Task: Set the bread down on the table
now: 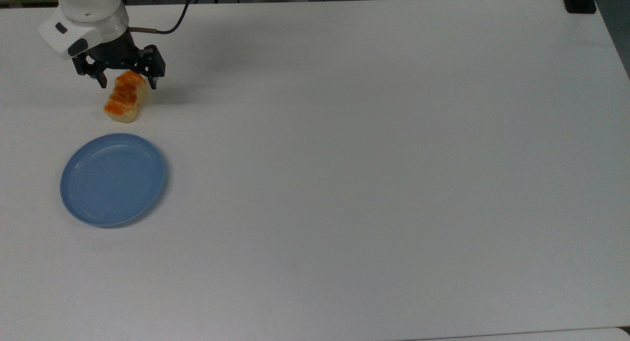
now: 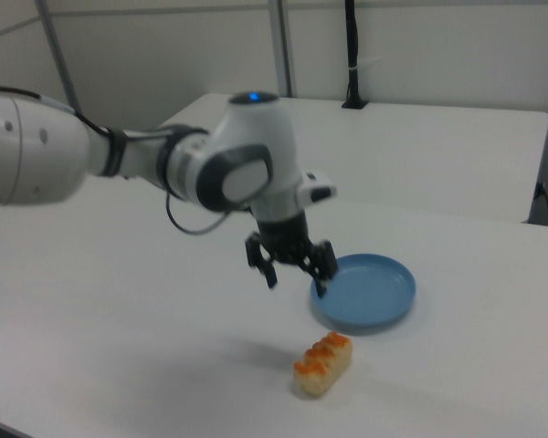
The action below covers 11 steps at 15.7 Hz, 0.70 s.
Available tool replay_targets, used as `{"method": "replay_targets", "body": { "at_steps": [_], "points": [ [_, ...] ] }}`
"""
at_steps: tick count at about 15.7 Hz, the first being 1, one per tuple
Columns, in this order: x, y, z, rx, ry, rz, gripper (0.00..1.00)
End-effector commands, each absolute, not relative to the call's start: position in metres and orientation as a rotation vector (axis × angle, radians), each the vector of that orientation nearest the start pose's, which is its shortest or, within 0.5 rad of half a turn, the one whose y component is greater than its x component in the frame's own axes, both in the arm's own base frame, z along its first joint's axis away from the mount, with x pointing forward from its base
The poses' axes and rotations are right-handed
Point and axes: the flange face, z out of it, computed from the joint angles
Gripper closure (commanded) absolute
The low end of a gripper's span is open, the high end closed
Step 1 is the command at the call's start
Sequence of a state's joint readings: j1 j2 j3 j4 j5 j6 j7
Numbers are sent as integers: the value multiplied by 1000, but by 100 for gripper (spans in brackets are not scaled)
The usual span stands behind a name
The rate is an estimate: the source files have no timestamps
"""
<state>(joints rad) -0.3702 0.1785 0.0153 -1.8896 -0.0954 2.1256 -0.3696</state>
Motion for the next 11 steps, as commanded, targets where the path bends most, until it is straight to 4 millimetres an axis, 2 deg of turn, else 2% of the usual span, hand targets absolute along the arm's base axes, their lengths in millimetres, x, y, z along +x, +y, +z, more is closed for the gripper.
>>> {"method": "replay_targets", "body": {
  "at_steps": [1,3,4,5,6,8,11],
  "points": [
    [599,-143,461,-3226,-12,-69,0],
    [611,-107,489,-3225,41,-69,0],
    [613,-90,498,-3223,46,-48,0],
    [613,-61,514,-3223,24,-18,0],
    [612,-43,523,-3226,14,6,0],
    [605,-21,544,-3228,25,31,0],
    [589,-4,574,-3227,-11,-14,0]
  ]
}}
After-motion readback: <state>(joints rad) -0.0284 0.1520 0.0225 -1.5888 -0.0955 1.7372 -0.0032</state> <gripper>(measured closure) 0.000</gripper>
